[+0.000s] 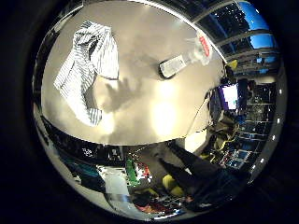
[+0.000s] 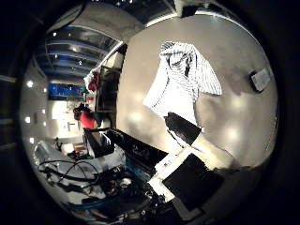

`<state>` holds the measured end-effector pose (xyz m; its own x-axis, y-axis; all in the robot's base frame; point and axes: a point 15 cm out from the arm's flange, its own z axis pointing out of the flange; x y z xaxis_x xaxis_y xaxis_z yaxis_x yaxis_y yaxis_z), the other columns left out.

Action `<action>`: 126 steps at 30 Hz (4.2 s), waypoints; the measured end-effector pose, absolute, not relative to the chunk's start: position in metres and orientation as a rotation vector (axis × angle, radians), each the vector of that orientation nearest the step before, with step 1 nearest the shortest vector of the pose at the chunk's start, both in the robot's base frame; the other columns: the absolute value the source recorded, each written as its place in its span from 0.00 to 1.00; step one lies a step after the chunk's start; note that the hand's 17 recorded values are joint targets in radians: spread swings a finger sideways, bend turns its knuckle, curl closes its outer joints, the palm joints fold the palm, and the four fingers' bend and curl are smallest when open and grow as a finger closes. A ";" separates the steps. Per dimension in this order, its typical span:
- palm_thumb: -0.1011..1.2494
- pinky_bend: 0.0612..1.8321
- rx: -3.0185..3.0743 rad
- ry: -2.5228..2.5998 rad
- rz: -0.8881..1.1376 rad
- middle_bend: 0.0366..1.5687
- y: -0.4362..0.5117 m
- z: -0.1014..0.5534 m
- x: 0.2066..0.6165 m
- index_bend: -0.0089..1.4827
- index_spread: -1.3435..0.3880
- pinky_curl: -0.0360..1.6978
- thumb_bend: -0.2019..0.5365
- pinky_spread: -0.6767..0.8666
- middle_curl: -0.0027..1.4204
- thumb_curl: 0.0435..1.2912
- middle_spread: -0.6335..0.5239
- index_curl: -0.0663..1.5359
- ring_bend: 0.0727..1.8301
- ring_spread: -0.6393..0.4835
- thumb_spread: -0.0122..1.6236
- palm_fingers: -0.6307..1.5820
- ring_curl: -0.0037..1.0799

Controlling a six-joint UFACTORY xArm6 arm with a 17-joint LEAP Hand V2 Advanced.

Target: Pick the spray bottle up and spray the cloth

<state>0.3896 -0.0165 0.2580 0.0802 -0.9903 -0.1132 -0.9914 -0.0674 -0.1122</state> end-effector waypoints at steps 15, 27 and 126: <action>0.48 0.10 -1.920 2.169 -0.128 0.10 -0.102 0.302 0.383 0.11 0.58 0.20 0.23 0.67 0.24 0.20 0.56 0.24 0.08 0.67 0.65 0.39 0.22; 0.45 0.13 -1.561 2.170 -0.134 0.11 -0.193 0.320 0.376 0.11 0.60 0.21 0.24 0.67 0.24 0.20 0.57 0.22 0.09 0.69 0.64 0.38 0.24; 0.57 0.41 -1.193 1.657 0.510 0.52 -0.234 0.110 0.513 0.33 0.54 0.27 0.25 0.23 0.43 0.22 0.41 0.37 0.52 0.40 0.62 0.90 0.45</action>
